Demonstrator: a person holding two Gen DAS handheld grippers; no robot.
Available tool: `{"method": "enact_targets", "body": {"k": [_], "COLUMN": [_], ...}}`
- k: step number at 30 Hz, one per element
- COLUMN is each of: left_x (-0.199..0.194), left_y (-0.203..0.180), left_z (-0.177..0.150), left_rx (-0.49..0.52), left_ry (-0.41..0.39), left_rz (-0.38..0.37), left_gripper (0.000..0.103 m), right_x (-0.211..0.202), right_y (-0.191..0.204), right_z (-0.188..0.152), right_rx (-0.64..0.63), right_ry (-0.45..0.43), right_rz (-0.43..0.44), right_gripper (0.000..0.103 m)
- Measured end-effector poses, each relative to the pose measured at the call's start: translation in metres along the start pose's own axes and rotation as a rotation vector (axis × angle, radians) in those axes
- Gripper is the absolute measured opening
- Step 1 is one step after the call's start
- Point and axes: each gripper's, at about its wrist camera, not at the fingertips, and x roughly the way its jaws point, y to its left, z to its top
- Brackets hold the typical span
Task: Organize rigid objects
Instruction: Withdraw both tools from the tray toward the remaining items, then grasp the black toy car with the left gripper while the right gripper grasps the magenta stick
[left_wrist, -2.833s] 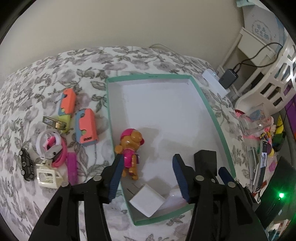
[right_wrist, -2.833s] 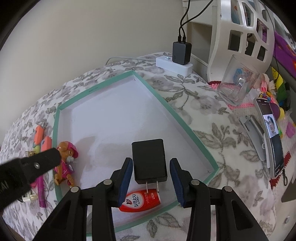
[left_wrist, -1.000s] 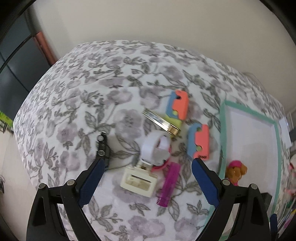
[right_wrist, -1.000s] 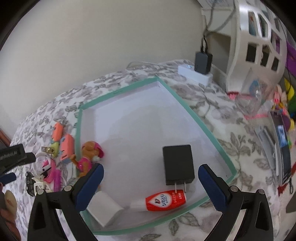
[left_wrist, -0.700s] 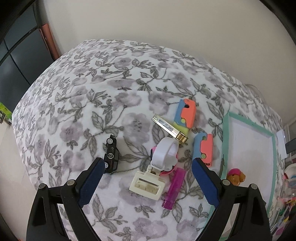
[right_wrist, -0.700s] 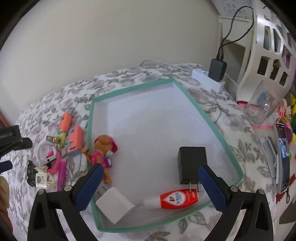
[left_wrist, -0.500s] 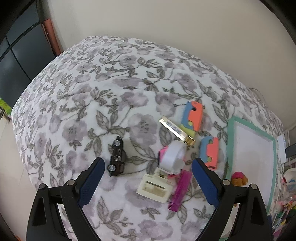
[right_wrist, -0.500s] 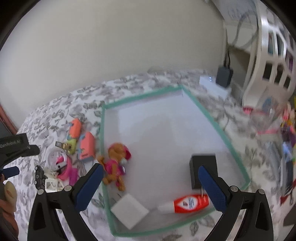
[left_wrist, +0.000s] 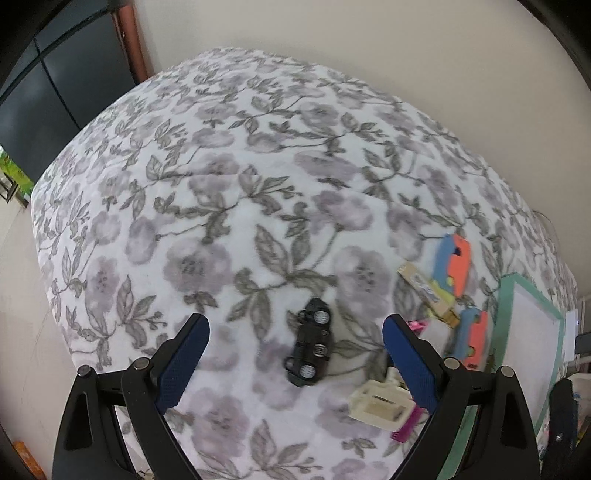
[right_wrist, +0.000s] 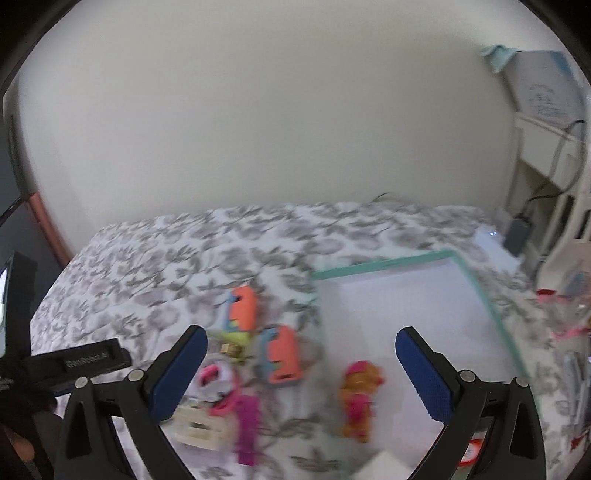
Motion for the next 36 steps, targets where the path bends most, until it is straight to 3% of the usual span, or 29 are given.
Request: {"method": "enact_targets", "body": {"k": [7,11,21,26,28,31,36], "left_x": [0.019,0.032,0.061,0.068,0.069,0.073,0.084], "left_y": [0.017,0.016,0.001,-0.007,-0.010,-0.014,-0.023], "left_z": [0.005,0.003,-0.005,-0.009,-0.011,-0.013,-0.017], "left_rx": [-0.006,0.005,0.056,0.071,0.077,0.085,0.117], "left_ry": [0.061,0.103,0.171,0.184,0.185,0.195,0.209], "left_rz": [0.007,0.007,0.034,0.029,0.032,0.044,0.057], "left_gripper": [0.095,0.095,0.087,0.085,0.073,0.064,0.061], "right_x": [0.036,0.055,0.085,0.087,0.085,0.083,0.081], "right_y": [0.010,0.009,0.005,0.016,0.020,0.024,0.035], "right_z": [-0.024,-0.043,-0.076,-0.080,-0.081,-0.083,-0.086], "right_rx": [0.000,0.009,-0.017,-0.091,-0.108,-0.134,-0.190], "right_ry": [0.148,0.247,0.392,0.392,0.393,0.393,0.400], "right_rz": [0.031,0.041,0.027,0.006,0.004,0.007,0.013], "right_gripper": [0.102,0.086,0.070,0.060,0.055,0.050,0.040]}}
